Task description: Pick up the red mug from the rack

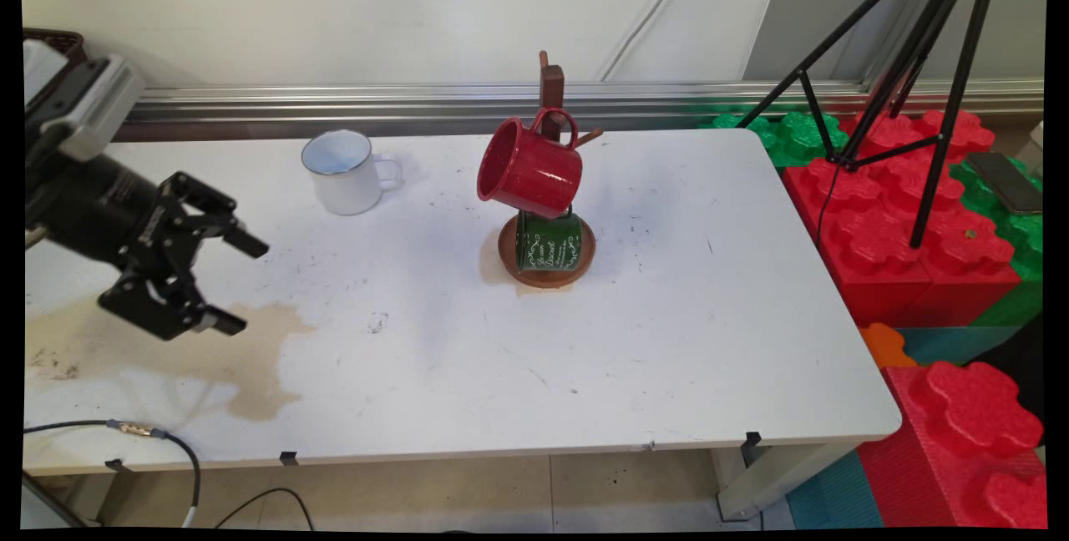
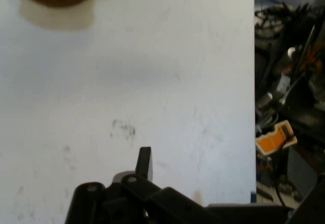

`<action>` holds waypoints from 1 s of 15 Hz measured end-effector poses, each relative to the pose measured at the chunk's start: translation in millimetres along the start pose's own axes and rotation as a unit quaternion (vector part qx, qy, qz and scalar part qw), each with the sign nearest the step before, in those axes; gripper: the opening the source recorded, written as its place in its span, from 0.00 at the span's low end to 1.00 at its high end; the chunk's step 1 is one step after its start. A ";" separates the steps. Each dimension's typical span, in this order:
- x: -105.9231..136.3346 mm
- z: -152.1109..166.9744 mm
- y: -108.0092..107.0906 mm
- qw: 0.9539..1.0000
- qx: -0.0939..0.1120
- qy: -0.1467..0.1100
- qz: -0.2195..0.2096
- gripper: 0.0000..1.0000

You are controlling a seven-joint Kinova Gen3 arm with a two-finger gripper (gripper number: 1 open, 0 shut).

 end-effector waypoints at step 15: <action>122.3 13.7 -11.3 0.996 0.034 0.077 -0.019 1.00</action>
